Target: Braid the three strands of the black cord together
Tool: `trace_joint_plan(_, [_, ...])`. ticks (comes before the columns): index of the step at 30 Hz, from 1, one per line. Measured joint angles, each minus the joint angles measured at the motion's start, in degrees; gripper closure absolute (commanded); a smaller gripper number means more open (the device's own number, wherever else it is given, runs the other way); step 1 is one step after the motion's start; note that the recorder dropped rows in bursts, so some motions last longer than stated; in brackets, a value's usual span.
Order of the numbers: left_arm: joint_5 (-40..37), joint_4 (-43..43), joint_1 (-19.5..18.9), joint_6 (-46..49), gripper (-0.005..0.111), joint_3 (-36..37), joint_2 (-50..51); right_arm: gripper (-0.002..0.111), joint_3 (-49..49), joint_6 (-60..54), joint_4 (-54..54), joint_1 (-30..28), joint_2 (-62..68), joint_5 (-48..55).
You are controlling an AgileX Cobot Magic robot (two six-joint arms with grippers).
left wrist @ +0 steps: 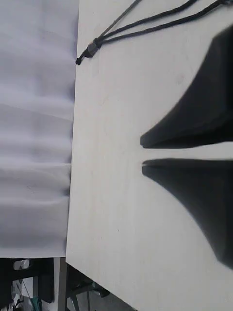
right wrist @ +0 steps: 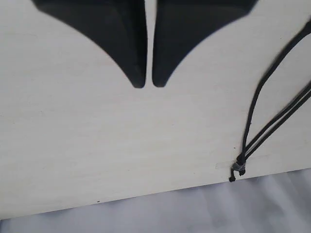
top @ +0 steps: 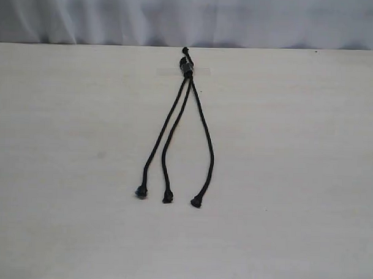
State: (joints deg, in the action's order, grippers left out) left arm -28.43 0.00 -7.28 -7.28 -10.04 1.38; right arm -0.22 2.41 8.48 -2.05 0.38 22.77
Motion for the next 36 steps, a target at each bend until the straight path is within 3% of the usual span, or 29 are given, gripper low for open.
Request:
trace_joint_plan(18, [0.0,0.0,1.47,0.0,0.098,0.0,0.0,0.104,0.0,0.0,0.0,0.0,0.0,-1.21])
trace_joint_plan(32, [0.0,0.0,1.47,0.0,0.098,0.0,0.0,0.104,0.0,0.0,0.0,0.0,0.0,-25.48])
trace_joint_plan(36, [4.97,5.05,1.47,0.0,0.098,0.0,0.0,0.104,0.0,0.0,0.0,0.0,0.0,-28.56])
